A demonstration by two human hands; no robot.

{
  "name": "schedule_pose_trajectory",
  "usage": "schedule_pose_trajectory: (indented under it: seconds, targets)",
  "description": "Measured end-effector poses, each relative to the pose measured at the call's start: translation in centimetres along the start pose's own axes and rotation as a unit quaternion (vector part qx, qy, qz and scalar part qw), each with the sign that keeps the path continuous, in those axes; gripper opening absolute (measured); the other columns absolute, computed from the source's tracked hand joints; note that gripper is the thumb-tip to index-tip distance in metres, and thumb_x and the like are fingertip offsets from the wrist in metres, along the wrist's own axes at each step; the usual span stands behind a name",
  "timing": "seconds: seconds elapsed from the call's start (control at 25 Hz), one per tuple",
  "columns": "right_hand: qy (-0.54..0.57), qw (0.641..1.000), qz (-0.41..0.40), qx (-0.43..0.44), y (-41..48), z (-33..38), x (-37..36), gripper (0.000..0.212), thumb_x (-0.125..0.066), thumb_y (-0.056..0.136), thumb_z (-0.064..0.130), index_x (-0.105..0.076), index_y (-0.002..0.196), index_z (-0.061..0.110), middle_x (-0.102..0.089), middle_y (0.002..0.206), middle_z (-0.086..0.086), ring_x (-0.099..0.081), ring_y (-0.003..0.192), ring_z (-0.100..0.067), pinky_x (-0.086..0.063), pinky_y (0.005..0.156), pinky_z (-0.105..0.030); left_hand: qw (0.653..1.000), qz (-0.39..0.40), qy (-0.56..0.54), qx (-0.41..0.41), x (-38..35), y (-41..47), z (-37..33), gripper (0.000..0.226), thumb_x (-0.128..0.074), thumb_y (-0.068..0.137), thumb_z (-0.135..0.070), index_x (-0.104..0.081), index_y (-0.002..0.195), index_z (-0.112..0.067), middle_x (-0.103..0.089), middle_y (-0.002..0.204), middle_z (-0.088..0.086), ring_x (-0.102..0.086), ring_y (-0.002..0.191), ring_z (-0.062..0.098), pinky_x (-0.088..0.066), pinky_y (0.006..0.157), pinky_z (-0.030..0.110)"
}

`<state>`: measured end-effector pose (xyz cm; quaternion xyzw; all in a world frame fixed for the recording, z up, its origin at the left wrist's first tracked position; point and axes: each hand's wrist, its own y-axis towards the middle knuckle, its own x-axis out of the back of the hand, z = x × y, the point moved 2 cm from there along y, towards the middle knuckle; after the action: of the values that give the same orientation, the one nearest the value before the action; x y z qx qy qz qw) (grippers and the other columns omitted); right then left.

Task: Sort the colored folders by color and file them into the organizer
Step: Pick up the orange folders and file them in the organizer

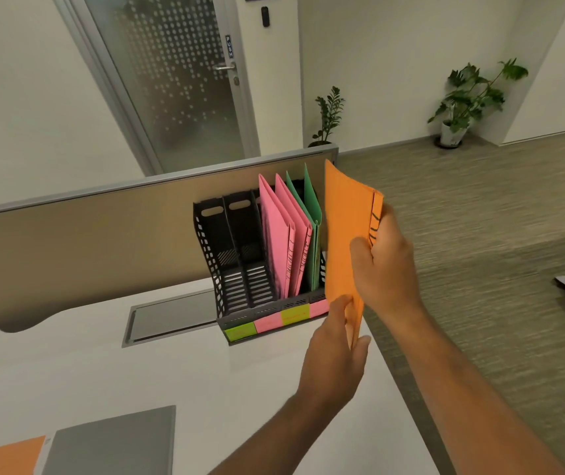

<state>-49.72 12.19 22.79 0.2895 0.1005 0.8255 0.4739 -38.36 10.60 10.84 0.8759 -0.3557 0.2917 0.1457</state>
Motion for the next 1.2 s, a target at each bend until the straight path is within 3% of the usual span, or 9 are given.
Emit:
schedule_pose_trajectory:
  seconds: [0.16,0.36,0.56,0.64,0.72,0.88,1.08,1.2]
  targets:
    - [0.043,0.999,0.024,0.018,3.6,-0.3,0.1,0.025,-0.046,0.099,0.000,-0.054,0.119,0.011,-0.060,0.076,-0.016,-0.050,0.053,-0.027,-0.044,0.047,-0.040,0.999,-0.028,0.003,-0.023,-0.5,3.2,-1.0,0.081,-0.075,0.094,-0.048,-0.025,0.157,-0.041,-0.058,0.152,-0.011,-0.061,0.135,0.015,-0.054,0.102,0.036]
    - [0.052,0.996,-0.004,0.076,6.3,-0.5,0.1,0.023,-0.045,0.097,0.006,-0.054,0.118,0.013,-0.056,0.071,-0.008,-0.045,0.048,-0.016,-0.038,0.043,-0.023,0.998,-0.054,-0.021,-0.040,-0.9,5.2,-2.1,0.081,-0.075,0.093,-0.051,-0.024,0.155,-0.045,-0.058,0.151,-0.012,-0.061,0.133,0.014,-0.048,0.094,0.026]
    - [0.112,0.989,-0.023,0.089,8.1,-1.4,-2.0,0.028,-0.047,0.097,-0.002,-0.053,0.124,0.004,-0.051,0.070,0.005,-0.044,0.050,-0.005,-0.036,0.046,-0.014,0.995,-0.084,-0.040,-0.023,0.2,8.9,-0.8,0.082,-0.080,0.092,-0.037,-0.028,0.155,-0.039,-0.058,0.151,-0.008,-0.057,0.136,0.013,-0.046,0.101,0.026]
    - [0.128,0.988,-0.030,0.076,8.3,-2.3,-3.4,0.031,-0.047,0.097,-0.003,-0.051,0.124,0.011,-0.050,0.072,0.008,-0.046,0.051,-0.004,-0.036,0.045,-0.014,0.996,-0.074,-0.057,-0.005,0.3,10.8,0.3,0.082,-0.081,0.092,-0.029,-0.030,0.156,-0.034,-0.060,0.150,-0.005,-0.057,0.139,0.015,-0.049,0.112,0.035]
    - [0.137,0.987,-0.028,0.076,8.2,-3.3,-5.1,0.035,-0.048,0.096,-0.003,-0.046,0.120,0.022,-0.049,0.072,0.011,-0.047,0.051,-0.002,-0.036,0.045,-0.013,0.993,-0.075,-0.086,0.015,0.3,12.6,1.6,0.078,-0.080,0.093,-0.022,-0.035,0.157,-0.030,-0.065,0.143,-0.004,-0.062,0.133,0.015,-0.055,0.112,0.044]
    - [0.130,0.988,0.005,0.078,8.2,-5.2,-7.9,0.046,-0.049,0.101,0.004,-0.037,0.115,0.046,-0.056,0.081,0.024,-0.051,0.057,-0.006,-0.045,0.048,-0.016,0.990,-0.106,-0.088,0.043,-0.1,15.7,3.5,0.059,-0.073,0.098,-0.014,-0.050,0.152,-0.020,-0.074,0.123,-0.002,-0.072,0.109,0.012,-0.063,0.097,0.043]
    - [0.128,0.990,0.002,0.062,8.6,-7.6,-10.1,0.050,-0.050,0.104,0.009,-0.034,0.116,0.055,-0.058,0.092,0.025,-0.058,0.073,0.005,-0.052,0.062,-0.014,0.992,-0.112,-0.028,0.052,-1.2,16.7,4.6,0.050,-0.065,0.104,-0.016,-0.052,0.153,-0.012,-0.069,0.135,0.006,-0.066,0.122,0.016,-0.056,0.110,0.041]
    - [0.131,0.989,-0.003,0.073,9.4,-7.5,-10.8,0.053,-0.050,0.104,0.011,-0.035,0.113,0.060,-0.058,0.092,0.025,-0.059,0.075,0.008,-0.051,0.064,-0.010,0.986,-0.149,-0.048,0.050,-1.1,17.3,4.6,0.040,-0.062,0.106,-0.016,-0.060,0.145,-0.009,-0.075,0.122,0.005,-0.067,0.101,0.007,-0.061,0.100,0.037]
